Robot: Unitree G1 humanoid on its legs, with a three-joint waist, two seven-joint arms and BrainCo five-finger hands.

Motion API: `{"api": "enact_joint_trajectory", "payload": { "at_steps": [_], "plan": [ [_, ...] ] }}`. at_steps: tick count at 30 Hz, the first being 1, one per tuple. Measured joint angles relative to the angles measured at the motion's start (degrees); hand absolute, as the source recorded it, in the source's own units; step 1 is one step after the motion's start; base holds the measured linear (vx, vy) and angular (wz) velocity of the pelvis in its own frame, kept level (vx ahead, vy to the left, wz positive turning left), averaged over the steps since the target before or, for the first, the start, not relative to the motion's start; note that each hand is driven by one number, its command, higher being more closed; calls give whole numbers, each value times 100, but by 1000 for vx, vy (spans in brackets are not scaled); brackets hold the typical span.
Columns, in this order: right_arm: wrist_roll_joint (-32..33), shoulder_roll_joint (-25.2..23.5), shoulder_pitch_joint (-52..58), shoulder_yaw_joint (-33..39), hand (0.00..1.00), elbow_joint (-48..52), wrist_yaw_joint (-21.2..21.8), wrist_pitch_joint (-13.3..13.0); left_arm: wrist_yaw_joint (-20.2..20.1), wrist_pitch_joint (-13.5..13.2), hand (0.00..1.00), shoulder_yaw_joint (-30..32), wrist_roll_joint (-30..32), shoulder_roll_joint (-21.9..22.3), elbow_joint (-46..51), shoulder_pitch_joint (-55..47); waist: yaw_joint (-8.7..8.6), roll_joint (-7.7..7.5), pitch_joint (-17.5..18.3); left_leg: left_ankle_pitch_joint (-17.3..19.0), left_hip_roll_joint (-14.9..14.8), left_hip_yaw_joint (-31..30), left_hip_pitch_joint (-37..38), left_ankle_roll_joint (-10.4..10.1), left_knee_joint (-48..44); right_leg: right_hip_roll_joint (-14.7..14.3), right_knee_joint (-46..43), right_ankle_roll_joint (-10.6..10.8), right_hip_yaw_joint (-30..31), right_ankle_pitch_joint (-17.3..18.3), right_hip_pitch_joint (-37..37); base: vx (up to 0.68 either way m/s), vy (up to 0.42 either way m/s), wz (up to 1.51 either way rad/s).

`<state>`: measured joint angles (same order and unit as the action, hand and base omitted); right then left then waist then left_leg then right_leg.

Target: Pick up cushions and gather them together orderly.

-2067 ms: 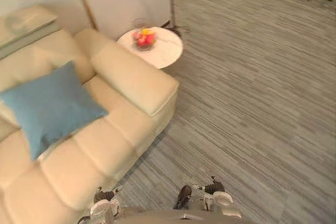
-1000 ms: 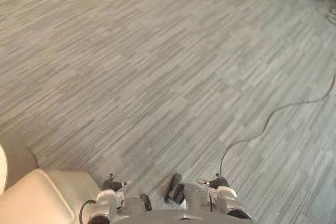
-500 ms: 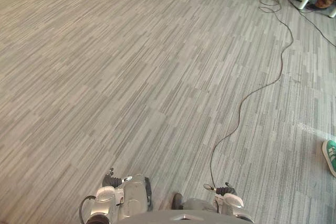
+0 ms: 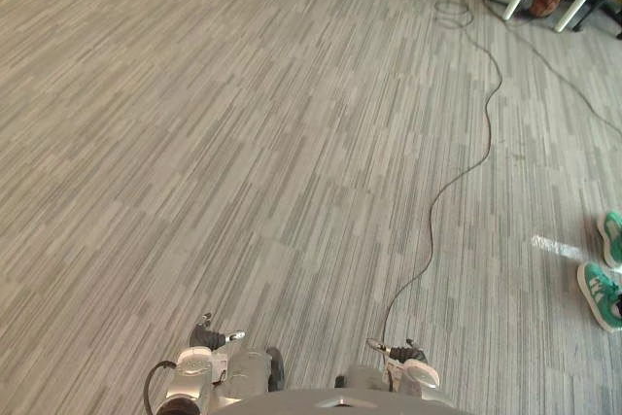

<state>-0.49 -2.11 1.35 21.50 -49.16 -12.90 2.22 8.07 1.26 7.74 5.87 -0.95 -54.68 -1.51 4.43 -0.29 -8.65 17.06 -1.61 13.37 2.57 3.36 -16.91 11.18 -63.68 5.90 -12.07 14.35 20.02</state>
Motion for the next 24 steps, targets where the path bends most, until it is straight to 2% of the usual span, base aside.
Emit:
{"api": "enact_joint_trajectory", "payload": {
  "at_steps": [1,3,4,6,7,8,10,11,12,13,14,15,16,17,19,20,21,22,23,24],
  "plan": [
    [0,-6,2,4,0,25,-2,1,1,0,0,5,-4,0,-5,0,-25,-18,-1,33,-40,1,102,-44,56,36,160,-50,-145,43,112,381,-134,-10],
    [-1,14,-10,10,0,89,-2,0,0,4,0,6,-4,41,-17,11,-55,-8,-21,166,-197,8,382,-187,247,41,1123,-148,-511,74,530,359,-172,-7],
    [0,67,-93,6,0,68,1,14,1,2,0,8,-3,57,-79,28,-123,3,-27,171,-278,56,586,-260,504,-13,2374,-253,-658,-125,718,395,-196,-6],
    [1,90,-167,13,0,-28,-3,14,0,-4,0,10,-2,46,-227,64,-202,16,-40,160,-306,58,824,-369,776,-146,3742,-205,-475,-608,772,465,-237,14],
    [43,131,-168,83,0,-183,7,19,-1,-3,0,56,5,4,-363,49,-319,-42,-76,185,-232,-98,1152,-473,1058,-251,4933,-56,58,-1209,620,533,-268,30],
    [31,146,-193,108,0,-206,13,17,2,-6,0,154,6,-6,-447,53,-319,-32,-108,196,-275,-183,1367,-483,1114,-323,4732,-123,239,-1703,587,632,-326,41],
    [21,315,-269,175,0,-241,25,-17,-3,-20,0,339,92,185,-491,66,-325,250,-107,174,-571,-577,1244,-497,410,-449,3748,-408,156,-1554,762,504,-304,35],
    [16,337,-273,215,0,-228,24,-20,-4,-31,0,457,99,273,-465,54,-310,356,-126,157,-742,-769,989,-535,-343,-489,3553,-497,16,-1265,673,624,-383,51],
    [8,344,-263,222,0,-180,21,-26,-5,-26,0,642,95,382,-348,50,-307,558,-167,-251,-1088,-1111,223,-745,-2134,-612,3472,-598,-200,-911,362,427,-242,39],
    [-4,347,-260,222,0,-163,21,-21,-7,-24,0,699,95,412,-305,43,-299,605,-178,-495,-1168,-1195,8,-716,-2602,-663,3461,-602,-254,-845,261,545,-260,34],
    [-73,377,-251,156,0,-157,20,-3,-8,-28,0,785,93,457,-181,-9,-231,643,-217,-787,-1370,-1332,-583,-804,-3858,-827,3476,-678,-302,-647,-21,516,-182,-3],
    [-100,373,-253,48,0,-187,14,23,-13,-43,0,799,47,446,35,-18,-117,656,-298,-755,-1554,-1133,-1130,-762,-4916,-981,3600,-834,-320,-412,-551,516,-182,-9],
    [-100,369,-253,18,0,-215,15,29,-13,-46,0,794,48,443,77,-18,-93,632,-314,-729,-1554,-1036,-1250,-746,-5035,-996,3666,-845,-320,-364,-725,498,-140,-11],
    [-92,360,-252,-90,0,-329,8,41,-13,-49,0,774,41,441,187,-29,-64,581,-327,-612,-1516,-766,-1558,-722,-5031,-1021,3973,-825,-317,-310,-1164,401,-68,-1],
    [-87,301,-239,-130,0,-358,-10,51,-13,-102,0,718,-16,439,347,-37,40,514,-308,-420,-1391,-265,-2077,-595,-4319,-1039,4607,-814,-300,-305,-1778,546,-51,-3],
    [-87,271,-232,-138,0,-363,-13,63,-14,-140,0,717,-104,441,421,-42,85,503,-314,-387,-1278,-50,-2325,-550,-3560,-1041,4911,-780,-276,-316,-2046,510,26,-19],
    [-86,236,-244,-103,0,-365,-14,75,-10,-145,0,718,-135,448,459,-42,146,506,-313,-425,-1150,185,-2393,-567,-2309,-1031,5152,-597,-230,-407,-2260,424,54,-26],
    [-87,225,-249,-100,0,-366,-13,75,-11,-148,0,723,-137,452,460,-38,179,505,-313,-533,-1075,271,-2370,-549,-1642,-1019,5241,-557,-191,-391,-2360,667,159,-32],
    [-88,203,-253,-94,0,-369,-16,76,-14,-167,0,754,-138,454,459,-30,213,481,-329,-832,-931,356,-2349,-504,-640,-971,5372,-464,-142,-323,-2571,581,183,-28],
    [-88,155,-252,-89,0,-357,-21,78,-21,-197,0,835,-174,451,496,-19,264,389,-359,-1351,-782,412,-2327,-444,-135,-847,5512,-401,-79,-250,-2805,854,296,-30]
  ]
}}
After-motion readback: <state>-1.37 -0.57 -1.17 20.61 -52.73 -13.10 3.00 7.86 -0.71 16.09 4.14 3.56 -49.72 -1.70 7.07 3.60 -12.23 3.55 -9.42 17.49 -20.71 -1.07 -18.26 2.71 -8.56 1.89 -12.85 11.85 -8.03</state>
